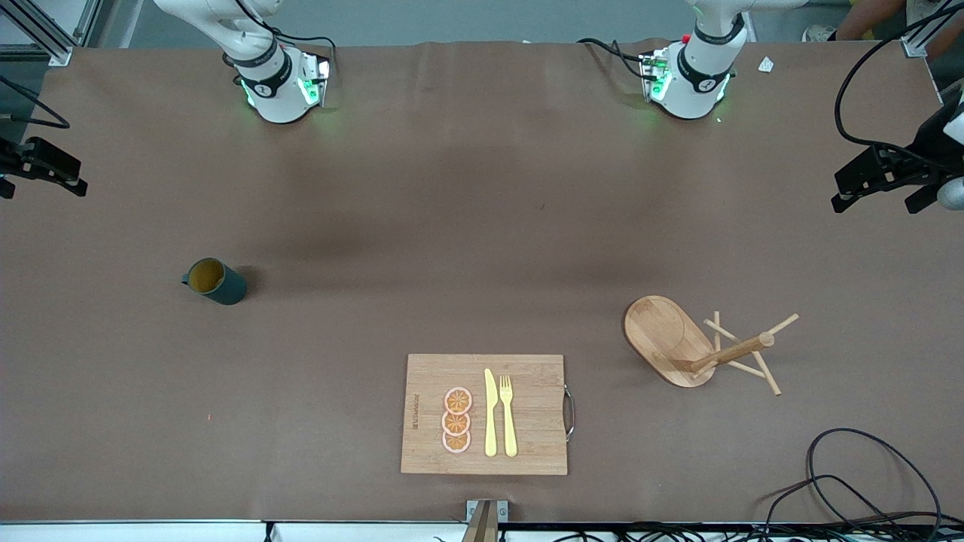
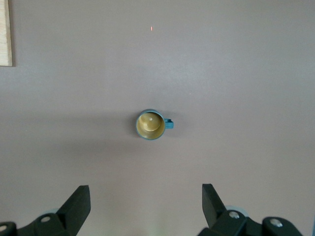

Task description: Transfer cup from left to right arm and place

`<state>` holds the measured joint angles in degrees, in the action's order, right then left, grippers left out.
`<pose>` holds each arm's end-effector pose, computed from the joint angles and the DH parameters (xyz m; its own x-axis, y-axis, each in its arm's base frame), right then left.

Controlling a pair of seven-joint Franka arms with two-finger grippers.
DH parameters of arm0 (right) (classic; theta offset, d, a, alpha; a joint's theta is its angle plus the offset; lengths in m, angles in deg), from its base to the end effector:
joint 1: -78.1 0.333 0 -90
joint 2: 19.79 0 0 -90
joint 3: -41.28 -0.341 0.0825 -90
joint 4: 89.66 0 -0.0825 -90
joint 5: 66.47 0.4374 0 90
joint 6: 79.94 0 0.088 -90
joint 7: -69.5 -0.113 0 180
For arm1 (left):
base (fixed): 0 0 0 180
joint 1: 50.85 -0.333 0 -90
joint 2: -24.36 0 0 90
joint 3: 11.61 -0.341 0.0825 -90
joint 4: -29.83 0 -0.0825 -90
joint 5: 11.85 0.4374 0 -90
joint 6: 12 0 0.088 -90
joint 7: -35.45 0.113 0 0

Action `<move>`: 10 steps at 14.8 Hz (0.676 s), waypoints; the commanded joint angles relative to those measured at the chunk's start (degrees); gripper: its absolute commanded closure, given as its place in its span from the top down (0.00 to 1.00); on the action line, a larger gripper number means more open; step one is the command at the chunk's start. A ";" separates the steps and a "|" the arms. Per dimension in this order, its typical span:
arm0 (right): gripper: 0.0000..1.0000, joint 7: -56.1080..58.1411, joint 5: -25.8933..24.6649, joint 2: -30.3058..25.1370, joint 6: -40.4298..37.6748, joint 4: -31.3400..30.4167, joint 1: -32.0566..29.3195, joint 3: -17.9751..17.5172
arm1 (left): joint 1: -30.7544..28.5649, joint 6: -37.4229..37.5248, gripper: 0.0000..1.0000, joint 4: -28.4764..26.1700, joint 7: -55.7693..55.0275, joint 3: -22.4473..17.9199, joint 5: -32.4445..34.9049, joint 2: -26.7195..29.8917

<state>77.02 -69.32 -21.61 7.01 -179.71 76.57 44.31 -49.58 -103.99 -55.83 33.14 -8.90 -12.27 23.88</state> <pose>0.5894 -0.0534 0.6576 0.9984 0.0489 -0.0284 0.0502 -0.9977 0.0447 0.6137 -0.0434 0.6816 0.9944 -0.0285 0.1015 -0.0298 -0.9995 0.0118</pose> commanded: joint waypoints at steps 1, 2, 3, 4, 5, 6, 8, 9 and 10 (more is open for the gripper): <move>1.00 -1.01 -0.13 1.20 -3.87 1.20 0.21 -0.56 | -0.30 0.41 1.00 -0.03 -0.15 0.19 -0.19 0.57; 1.00 -1.01 0.47 1.20 -4.32 1.20 0.04 -0.56 | -0.13 0.41 1.00 0.06 -0.33 0.19 -0.19 0.48; 1.00 -1.01 1.35 1.12 -4.68 1.20 -0.14 -0.48 | -0.21 0.32 1.00 0.06 -0.24 0.19 -0.19 0.48; 1.00 -1.01 1.53 1.12 -5.12 1.02 -0.23 -0.39 | -0.21 0.41 1.00 0.06 0.02 0.19 -0.11 0.48; 1.00 -0.92 1.54 1.12 -5.12 0.85 -0.23 -0.30 | -0.21 0.41 1.00 0.06 0.02 0.19 -0.11 0.39; 1.00 -1.01 1.54 1.12 -5.03 0.76 -0.31 -0.39 | -0.13 0.41 1.00 0.06 0.02 0.19 -0.11 0.39; 1.00 -1.01 1.62 0.94 -5.03 0.76 -0.14 -0.39 | -0.13 0.41 1.00 0.06 0.02 0.19 -0.11 0.48; 1.00 -1.01 1.88 0.94 -4.95 0.76 -0.23 -0.39 | -0.13 0.41 1.00 0.06 0.11 0.19 -0.11 0.48; 1.00 -0.92 2.24 0.85 -4.86 0.67 -0.31 -0.30 | -0.13 0.41 1.00 0.06 0.11 0.19 -0.11 0.48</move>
<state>76.83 -68.27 -20.65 2.69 -179.53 76.65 44.09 -49.55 -103.99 -55.83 33.12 -8.89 -12.27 23.88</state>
